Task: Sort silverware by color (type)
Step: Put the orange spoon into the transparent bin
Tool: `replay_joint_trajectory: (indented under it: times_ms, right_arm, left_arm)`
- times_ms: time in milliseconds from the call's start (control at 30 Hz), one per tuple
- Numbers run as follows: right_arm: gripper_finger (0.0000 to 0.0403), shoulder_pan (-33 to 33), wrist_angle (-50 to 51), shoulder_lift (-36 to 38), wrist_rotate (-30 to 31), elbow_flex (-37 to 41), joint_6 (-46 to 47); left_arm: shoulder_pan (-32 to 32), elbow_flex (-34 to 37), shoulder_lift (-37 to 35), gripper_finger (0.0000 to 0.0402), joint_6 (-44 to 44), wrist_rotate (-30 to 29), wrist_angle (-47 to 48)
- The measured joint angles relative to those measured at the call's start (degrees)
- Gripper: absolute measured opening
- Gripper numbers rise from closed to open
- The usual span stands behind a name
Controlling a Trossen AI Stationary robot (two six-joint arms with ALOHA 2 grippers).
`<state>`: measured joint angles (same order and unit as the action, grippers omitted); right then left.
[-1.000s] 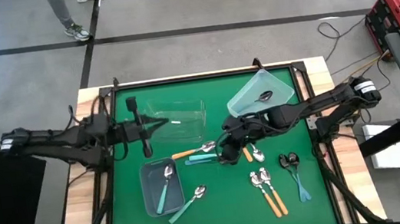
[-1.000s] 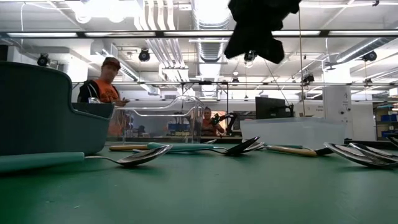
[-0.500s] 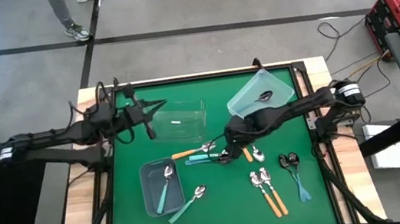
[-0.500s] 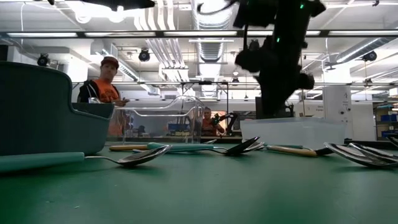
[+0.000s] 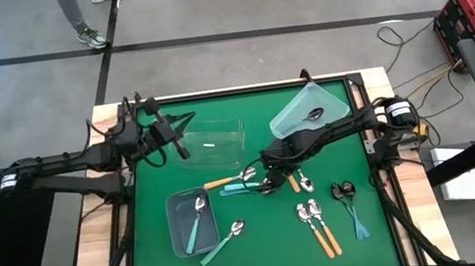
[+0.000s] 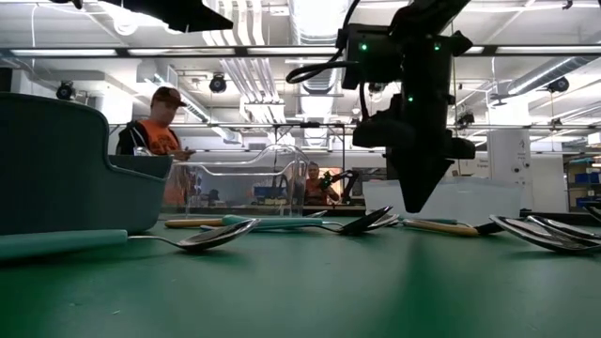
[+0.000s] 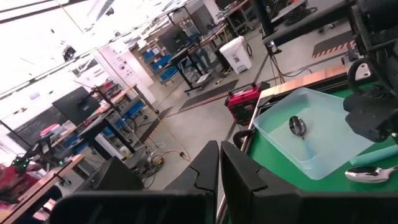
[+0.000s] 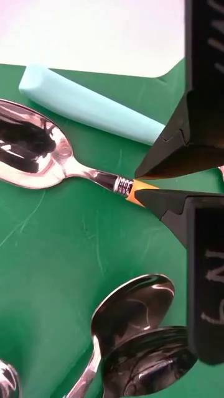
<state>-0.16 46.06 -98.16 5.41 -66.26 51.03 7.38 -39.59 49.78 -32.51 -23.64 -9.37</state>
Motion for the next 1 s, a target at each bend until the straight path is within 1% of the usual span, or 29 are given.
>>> replay_joint_trajectory:
  times_ms: [200, 300, 400, 500, 633, 733, 867, 1000]
  right_arm:
    - [0.0029, 0.00, -0.11, -0.03, 0.10, 0.00, 0.00]
    - [0.0035, 0.00, -0.34, -0.17, 0.11, 0.00, -0.09]
    - [0.0054, 0.02, -0.58, -0.17, 0.11, 0.00, -0.12]
    - [0.0083, 0.02, -1.09, -0.17, 0.18, 0.00, -0.22]
    - [0.0125, 0.00, -2.28, -0.17, 1.70, 0.00, -0.31]
    - [0.0148, 0.00, -2.40, -0.17, 2.12, 0.02, -0.11]
    - [0.0166, 0.00, -3.37, -0.17, 2.23, 0.02, -0.04]
    - [0.0168, 0.01, -3.39, -0.17, 3.13, 0.04, -0.02]
  left_arm:
    - [-0.04, 0.00, 0.17, 0.0000, -0.02, 0.00, 0.07]
    - [-0.04, 0.00, 0.17, 0.0000, -0.02, 0.00, 0.04]
    - [-0.04, 0.00, 0.17, 0.0000, -0.02, 0.00, 0.07]
    - [-0.04, 0.00, 0.17, 0.0000, -0.02, 0.00, 0.05]
    - [-0.04, 0.00, 0.17, 0.0000, -0.02, 0.00, 0.04]
    - [-0.04, 0.00, 0.17, 0.0000, -0.06, 0.02, 0.05]
    - [-0.04, 0.00, 0.17, 0.0000, -0.07, 0.02, 0.04]
    - [-0.04, 0.00, 0.17, 0.0000, -0.07, 0.04, 0.04]
